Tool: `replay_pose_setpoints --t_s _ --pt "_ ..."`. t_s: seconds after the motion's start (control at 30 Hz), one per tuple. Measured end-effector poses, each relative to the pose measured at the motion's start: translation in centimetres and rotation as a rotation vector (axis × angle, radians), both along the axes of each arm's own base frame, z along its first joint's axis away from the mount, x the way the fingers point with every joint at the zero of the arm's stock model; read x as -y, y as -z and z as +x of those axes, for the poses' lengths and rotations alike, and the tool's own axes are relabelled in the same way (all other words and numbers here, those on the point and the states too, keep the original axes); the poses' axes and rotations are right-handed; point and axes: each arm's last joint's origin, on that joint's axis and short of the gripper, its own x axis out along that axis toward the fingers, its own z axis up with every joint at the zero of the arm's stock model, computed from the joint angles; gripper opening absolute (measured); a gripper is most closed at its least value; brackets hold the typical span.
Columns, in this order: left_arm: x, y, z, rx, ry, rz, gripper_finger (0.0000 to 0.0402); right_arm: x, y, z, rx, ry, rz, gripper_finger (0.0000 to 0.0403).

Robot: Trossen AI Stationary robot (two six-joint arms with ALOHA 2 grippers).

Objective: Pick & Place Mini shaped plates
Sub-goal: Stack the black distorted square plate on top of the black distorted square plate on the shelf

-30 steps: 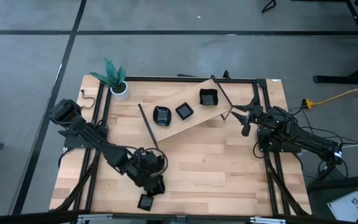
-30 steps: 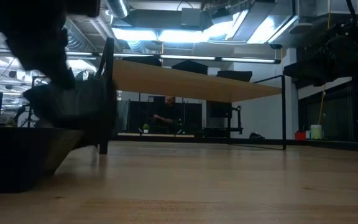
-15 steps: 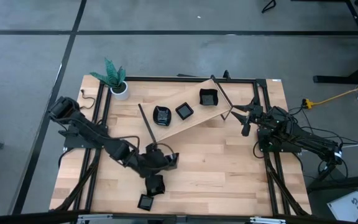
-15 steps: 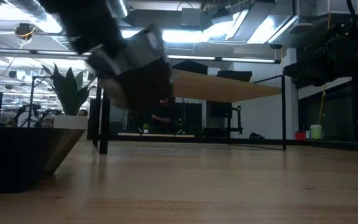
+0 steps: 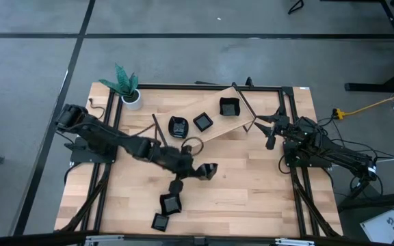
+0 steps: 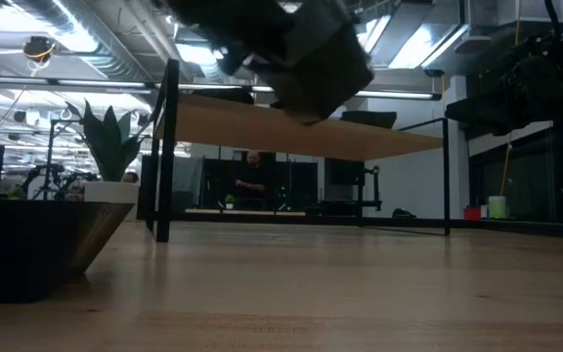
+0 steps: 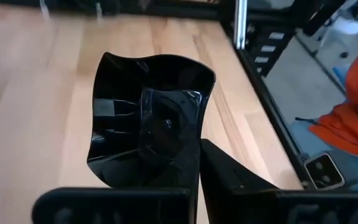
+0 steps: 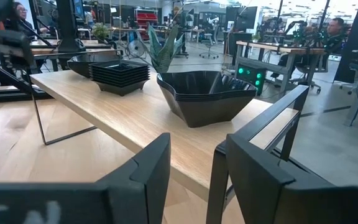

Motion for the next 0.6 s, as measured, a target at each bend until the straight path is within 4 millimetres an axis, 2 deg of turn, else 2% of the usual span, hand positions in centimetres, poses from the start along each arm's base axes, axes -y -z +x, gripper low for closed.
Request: replay_pose_setpoints --t_s 0.37,0.6 --pt "-6.9 -1.6 1.9 0.180 0.036 0.030 0.0003 0.0 0.0 0.0 0.000 0.000 0.000 0.0154" --pt "-9.2 -5.0 3.0 0.316 0.011 0.094 0.0003 0.0 0.0 0.0 0.000 0.000 0.000 0.0154"
